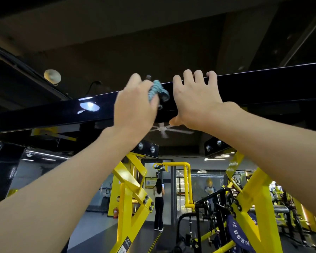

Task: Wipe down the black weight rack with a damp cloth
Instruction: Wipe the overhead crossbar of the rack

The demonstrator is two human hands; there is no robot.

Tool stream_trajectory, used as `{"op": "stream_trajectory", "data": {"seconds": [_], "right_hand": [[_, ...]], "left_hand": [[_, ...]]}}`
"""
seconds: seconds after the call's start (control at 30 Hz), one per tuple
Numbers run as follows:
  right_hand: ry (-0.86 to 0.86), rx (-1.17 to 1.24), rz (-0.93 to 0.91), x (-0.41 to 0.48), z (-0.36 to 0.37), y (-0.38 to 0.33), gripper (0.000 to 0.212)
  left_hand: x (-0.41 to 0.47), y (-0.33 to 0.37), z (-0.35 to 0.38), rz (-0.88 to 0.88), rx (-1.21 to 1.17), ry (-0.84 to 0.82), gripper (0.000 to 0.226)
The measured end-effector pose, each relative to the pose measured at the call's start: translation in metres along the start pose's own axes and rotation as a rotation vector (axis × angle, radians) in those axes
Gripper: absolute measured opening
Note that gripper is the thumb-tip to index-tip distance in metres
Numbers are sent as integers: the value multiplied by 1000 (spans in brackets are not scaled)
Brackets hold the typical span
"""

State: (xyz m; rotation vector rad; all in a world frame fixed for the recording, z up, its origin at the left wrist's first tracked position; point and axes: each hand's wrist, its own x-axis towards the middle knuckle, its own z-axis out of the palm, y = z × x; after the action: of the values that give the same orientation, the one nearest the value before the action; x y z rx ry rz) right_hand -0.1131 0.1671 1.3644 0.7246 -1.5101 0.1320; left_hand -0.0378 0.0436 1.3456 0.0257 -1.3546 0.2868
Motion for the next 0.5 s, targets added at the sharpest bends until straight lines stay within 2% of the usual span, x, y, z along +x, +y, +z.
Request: {"op": "stream_trajectory", "data": {"seconds": [0.1,0.17,0.27,0.4,0.5], "right_hand": [[-28,-23,-17,4,-4,-5,94],[-31,-45,-59,6,-5,-7,99],[-36,6,-79,9,-6,-17,120],[-44,116,-59,19,-6,-31,128],[-54,94,-72,22,-8,-36,130]], "left_hand": [[6,-3,-2,83,14,-22,15],[12,-15,-4,34,63,-16,18],[16,-15,-4,-71,56,17,17],[13,-19,-7,42,44,-34,14],[10,-47,-15,-71,125,10,18]]}}
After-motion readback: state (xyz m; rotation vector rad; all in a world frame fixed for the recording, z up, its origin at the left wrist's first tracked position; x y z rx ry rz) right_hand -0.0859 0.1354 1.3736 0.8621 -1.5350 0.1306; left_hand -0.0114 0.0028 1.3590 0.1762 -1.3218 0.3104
